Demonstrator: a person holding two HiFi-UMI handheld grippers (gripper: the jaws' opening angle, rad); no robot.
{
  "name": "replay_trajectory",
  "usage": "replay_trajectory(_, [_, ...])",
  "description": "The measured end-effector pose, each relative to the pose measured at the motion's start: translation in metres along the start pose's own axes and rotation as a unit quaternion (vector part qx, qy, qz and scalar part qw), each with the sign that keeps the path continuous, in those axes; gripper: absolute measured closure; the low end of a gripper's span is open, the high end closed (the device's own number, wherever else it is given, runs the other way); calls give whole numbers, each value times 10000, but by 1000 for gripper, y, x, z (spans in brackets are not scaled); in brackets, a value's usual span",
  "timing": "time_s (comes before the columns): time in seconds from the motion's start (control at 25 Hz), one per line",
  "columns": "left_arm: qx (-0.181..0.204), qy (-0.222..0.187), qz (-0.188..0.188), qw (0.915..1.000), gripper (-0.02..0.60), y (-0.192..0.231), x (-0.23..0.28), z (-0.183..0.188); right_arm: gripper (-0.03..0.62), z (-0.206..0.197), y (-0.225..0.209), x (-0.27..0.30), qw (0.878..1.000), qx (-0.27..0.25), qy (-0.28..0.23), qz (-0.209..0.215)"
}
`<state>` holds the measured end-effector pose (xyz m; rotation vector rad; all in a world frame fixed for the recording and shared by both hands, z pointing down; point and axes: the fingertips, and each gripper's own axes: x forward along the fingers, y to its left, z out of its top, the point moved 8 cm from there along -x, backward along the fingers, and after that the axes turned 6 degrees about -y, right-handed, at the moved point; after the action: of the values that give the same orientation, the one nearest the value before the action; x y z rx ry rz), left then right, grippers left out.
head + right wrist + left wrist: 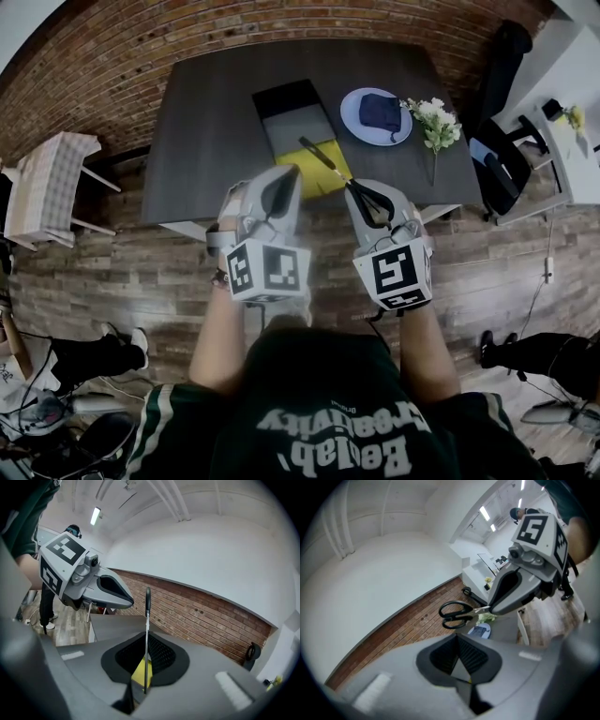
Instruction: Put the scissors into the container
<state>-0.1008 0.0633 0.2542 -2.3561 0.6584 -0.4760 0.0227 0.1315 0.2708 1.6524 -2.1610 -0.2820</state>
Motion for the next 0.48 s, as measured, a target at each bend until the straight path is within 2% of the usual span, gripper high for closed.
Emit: replay_trajectory(0.48, [52,-69,-132,9999,578,36,27,-23,572,6,-11,44,9998,18,83,-153])
